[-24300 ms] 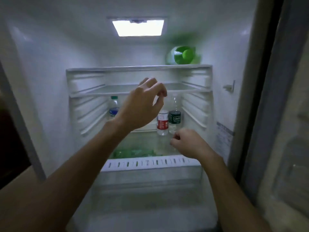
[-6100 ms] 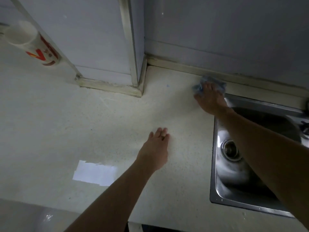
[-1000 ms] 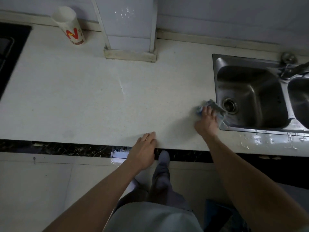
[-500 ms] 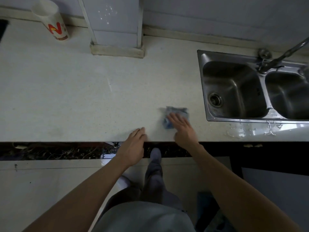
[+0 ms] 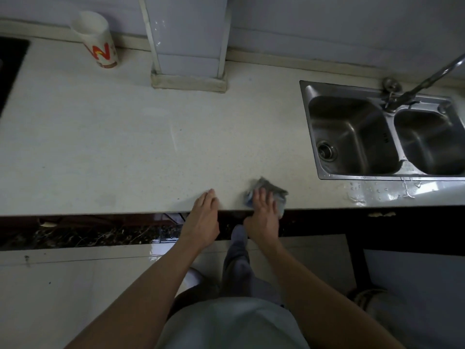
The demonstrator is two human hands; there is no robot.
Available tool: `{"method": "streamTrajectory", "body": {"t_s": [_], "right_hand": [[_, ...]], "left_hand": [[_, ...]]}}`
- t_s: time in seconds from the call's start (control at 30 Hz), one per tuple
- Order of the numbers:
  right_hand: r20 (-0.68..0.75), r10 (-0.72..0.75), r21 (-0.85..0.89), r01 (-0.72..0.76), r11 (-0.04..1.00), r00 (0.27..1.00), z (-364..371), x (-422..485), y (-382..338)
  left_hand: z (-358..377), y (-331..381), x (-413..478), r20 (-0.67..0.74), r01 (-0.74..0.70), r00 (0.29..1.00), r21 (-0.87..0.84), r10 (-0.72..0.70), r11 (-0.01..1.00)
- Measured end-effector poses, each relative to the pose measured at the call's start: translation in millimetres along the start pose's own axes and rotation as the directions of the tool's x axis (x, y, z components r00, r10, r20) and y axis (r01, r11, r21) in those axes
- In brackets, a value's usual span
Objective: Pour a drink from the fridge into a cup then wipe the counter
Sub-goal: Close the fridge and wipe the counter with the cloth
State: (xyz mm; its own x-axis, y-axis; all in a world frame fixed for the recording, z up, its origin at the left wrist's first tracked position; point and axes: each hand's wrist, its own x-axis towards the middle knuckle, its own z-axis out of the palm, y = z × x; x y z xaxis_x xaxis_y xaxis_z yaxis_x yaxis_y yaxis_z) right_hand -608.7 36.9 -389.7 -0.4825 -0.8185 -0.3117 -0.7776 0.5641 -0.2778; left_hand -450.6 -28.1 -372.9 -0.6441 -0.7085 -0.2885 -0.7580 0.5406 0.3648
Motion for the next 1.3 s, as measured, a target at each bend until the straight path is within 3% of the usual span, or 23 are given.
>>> {"method": "streamTrajectory", "body": {"t_s": [0.17, 0.33, 0.53, 0.7, 1.03, 1.3], "right_hand": [[0.094, -0.205, -0.002, 0.206, 0.979, 0.974, 21.6, -13.4, -55.1], [0.123, -0.271, -0.091, 0.283, 0.955, 0.955, 25.3, -5.0, -53.1], [0.196, -0.345, -0.136, 0.374, 0.918, 0.918, 8.0, 30.2, -64.6], [0.203, -0.374, -0.155, 0.407, 0.9, 0.905, -10.5, 110.3, -92.1], [0.265, -0.409, -0.177, 0.461, 0.869, 0.873, -58.9, 276.9, -154.5], [0.352, -0.409, -0.185, 0.491, 0.851, 0.842, -62.8, 310.0, -162.2]], "left_hand": [[-5.7, -13.9, -8.7, -0.023, 0.027, 0.999, -0.03, -0.027, 0.999], [-11.8, -25.2, -4.4, 0.026, 0.022, 0.999, -0.04, -0.021, 0.999], [-29.7, -31.4, 27.5, -0.023, 0.035, 0.999, 0.033, -0.035, 0.999], [-43.8, -52.1, 60.0, 0.014, 0.085, 0.996, 0.09, -0.086, 0.992], [-64.3, -105.6, 92.9, 0.013, 0.204, 0.979, 0.046, -0.205, 0.978], [-72.8, -109.4, 90.5, 0.04, 0.18, 0.983, -0.039, -0.179, 0.983]]}}
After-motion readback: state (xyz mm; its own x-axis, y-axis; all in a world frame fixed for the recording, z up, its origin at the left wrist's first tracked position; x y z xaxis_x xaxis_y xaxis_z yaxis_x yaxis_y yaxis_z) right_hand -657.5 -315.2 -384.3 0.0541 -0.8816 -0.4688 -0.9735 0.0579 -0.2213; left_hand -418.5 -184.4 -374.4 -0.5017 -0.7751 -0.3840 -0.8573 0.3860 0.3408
